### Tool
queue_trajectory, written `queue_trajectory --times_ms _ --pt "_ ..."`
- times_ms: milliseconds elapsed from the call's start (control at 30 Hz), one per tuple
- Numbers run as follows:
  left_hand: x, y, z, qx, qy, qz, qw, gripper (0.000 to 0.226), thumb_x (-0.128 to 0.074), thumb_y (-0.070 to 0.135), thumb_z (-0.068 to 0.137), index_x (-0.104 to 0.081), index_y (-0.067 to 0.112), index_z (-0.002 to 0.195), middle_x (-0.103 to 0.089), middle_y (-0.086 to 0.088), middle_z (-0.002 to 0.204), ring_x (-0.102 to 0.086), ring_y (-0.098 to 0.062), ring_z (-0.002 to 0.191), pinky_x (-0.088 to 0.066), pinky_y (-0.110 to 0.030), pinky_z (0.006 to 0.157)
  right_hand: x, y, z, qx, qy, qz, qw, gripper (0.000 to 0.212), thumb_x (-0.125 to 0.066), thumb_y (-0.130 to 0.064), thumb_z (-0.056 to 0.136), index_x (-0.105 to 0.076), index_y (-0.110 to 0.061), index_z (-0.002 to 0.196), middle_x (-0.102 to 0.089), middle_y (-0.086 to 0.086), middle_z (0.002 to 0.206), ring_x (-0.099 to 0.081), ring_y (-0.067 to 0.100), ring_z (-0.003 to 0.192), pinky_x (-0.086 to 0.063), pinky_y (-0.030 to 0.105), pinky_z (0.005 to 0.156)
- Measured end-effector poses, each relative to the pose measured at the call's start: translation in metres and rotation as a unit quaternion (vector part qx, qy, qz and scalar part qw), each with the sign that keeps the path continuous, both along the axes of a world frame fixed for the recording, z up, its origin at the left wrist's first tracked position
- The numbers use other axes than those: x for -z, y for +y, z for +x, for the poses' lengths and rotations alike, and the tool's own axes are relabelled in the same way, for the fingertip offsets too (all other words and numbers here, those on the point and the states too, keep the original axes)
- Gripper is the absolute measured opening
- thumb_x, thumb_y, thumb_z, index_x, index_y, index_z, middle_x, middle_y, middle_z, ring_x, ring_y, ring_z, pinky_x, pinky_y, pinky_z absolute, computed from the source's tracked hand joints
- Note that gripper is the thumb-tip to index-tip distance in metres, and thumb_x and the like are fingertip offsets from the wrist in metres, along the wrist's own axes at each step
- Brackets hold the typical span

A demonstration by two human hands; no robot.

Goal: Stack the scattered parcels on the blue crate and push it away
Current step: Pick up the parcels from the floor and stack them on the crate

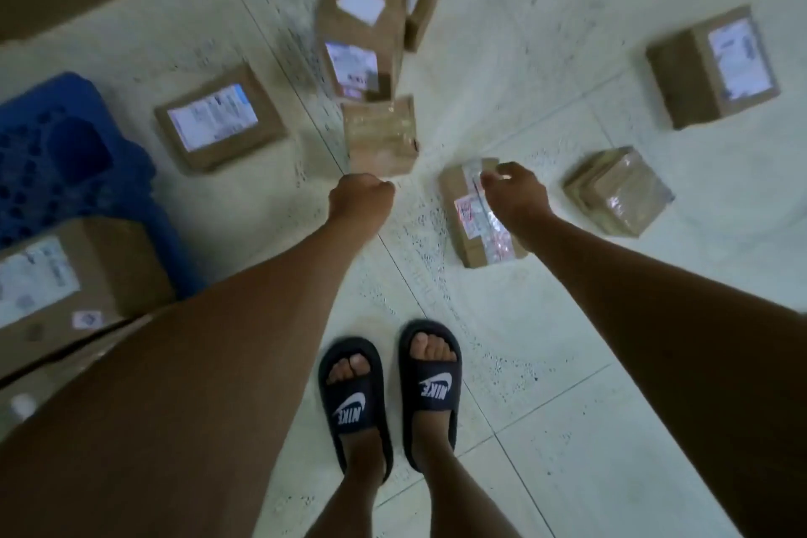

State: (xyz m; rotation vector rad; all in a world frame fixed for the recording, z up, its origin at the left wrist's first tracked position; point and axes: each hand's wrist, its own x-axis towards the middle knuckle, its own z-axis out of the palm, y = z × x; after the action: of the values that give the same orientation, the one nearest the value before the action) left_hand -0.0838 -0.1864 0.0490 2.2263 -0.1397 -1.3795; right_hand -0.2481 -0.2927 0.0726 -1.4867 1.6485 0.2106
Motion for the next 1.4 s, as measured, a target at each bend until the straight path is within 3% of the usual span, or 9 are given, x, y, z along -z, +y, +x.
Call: queue_trajectory --times_ms 133,200,300,467,767,867,1067,1200,1400 --pt "0.080 0.008 -0.059 0.007 0.049 0.016 0.999 0.018 -0.056 0.029 0.073 -0.067 0.015 0.076 -0.072 -0.015 0.090 -0.068 -0.031 0.092 -0.057 -0.038 0.085 0.076 0.011 -0.045 0.004 0.037 -0.001 0.999 0.050 -0.047 -0.034 0.098 -0.041 -0.007 0.140 -0.051 0.015 0.140 -0.050 0.031 0.127 -0.040 0.032 0.101" --pt "0.106 0.003 -0.082 -0.002 0.061 0.017 0.998 0.031 -0.061 0.031 0.079 -0.070 0.015 0.104 -0.071 -0.012 0.108 -0.067 -0.027 0.101 -0.056 -0.040 0.092 0.106 0.013 -0.060 0.000 0.048 -0.014 0.999 0.059 -0.048 -0.037 0.097 -0.033 -0.006 0.144 -0.047 0.016 0.142 -0.049 0.032 0.128 -0.043 0.037 0.103" --pt "0.128 -0.008 -0.106 -0.007 0.071 0.013 0.997 0.055 -0.063 0.036 0.084 -0.051 0.020 0.136 -0.057 -0.009 0.133 -0.059 -0.028 0.114 -0.052 -0.042 0.096 0.139 0.013 -0.074 0.025 0.015 -0.006 1.000 0.070 -0.053 -0.041 0.090 -0.025 -0.009 0.146 -0.049 0.016 0.140 -0.055 0.034 0.121 -0.052 0.048 0.095" --pt "0.128 -0.025 -0.127 -0.020 0.125 -0.039 0.991 0.041 -0.065 0.021 0.085 -0.056 0.027 0.125 -0.065 0.002 0.118 -0.062 -0.022 0.103 -0.054 -0.047 0.090 0.147 0.024 -0.071 0.053 -0.021 0.019 0.998 0.039 -0.050 -0.036 0.095 -0.049 -0.014 0.127 -0.066 0.007 0.114 -0.067 0.025 0.098 -0.058 0.041 0.082" --pt "-0.010 -0.041 -0.075 -0.051 0.118 -0.043 0.991 0.041 -0.062 0.012 0.086 -0.058 0.029 0.124 -0.064 0.002 0.106 -0.059 -0.017 0.086 -0.054 -0.035 0.073 0.006 0.013 -0.035 0.068 -0.059 0.003 0.996 0.040 -0.059 -0.038 0.090 -0.055 -0.014 0.122 -0.067 0.009 0.112 -0.067 0.028 0.097 -0.057 0.047 0.084" --pt "-0.081 -0.054 -0.043 -0.062 0.079 -0.063 0.993 0.033 -0.066 0.020 0.084 -0.063 0.029 0.115 -0.068 0.001 0.107 -0.062 -0.021 0.092 -0.053 -0.038 0.083 -0.062 -0.002 -0.001 0.066 -0.082 0.001 0.994 0.038 -0.066 -0.037 0.086 -0.054 -0.013 0.114 -0.068 0.008 0.107 -0.069 0.026 0.092 -0.059 0.048 0.079" --pt "-0.204 -0.056 0.038 -0.111 -0.017 -0.096 0.989 0.030 -0.067 0.044 0.073 -0.062 0.031 0.099 -0.070 0.001 0.104 -0.066 -0.026 0.099 -0.055 -0.045 0.090 -0.180 -0.024 0.085 -0.033 -0.125 -0.069 0.989 0.043 -0.070 -0.046 0.082 -0.052 -0.011 0.101 -0.062 -0.003 0.088 -0.062 0.017 0.077 -0.047 0.024 0.057" --pt "-0.243 -0.007 0.090 -0.135 -0.063 -0.071 0.986 0.035 -0.065 0.043 0.084 -0.065 0.022 0.111 -0.069 -0.005 0.106 -0.067 -0.028 0.095 -0.060 -0.043 0.076 -0.217 0.005 0.144 -0.113 -0.143 -0.066 0.981 0.048 -0.071 -0.053 0.078 -0.050 -0.014 0.097 -0.065 -0.002 0.093 -0.062 0.019 0.084 -0.049 0.030 0.067" --pt "-0.243 0.136 0.142 -0.199 -0.069 -0.007 0.978 0.034 -0.061 0.037 0.091 -0.061 0.015 0.117 -0.067 -0.010 0.109 -0.065 -0.027 0.090 -0.056 -0.036 0.080 -0.214 0.129 0.213 -0.208 -0.154 0.002 0.966 0.057 -0.073 -0.054 0.075 -0.052 -0.010 0.104 -0.067 0.003 0.102 -0.062 0.020 0.089 -0.043 0.028 0.067"
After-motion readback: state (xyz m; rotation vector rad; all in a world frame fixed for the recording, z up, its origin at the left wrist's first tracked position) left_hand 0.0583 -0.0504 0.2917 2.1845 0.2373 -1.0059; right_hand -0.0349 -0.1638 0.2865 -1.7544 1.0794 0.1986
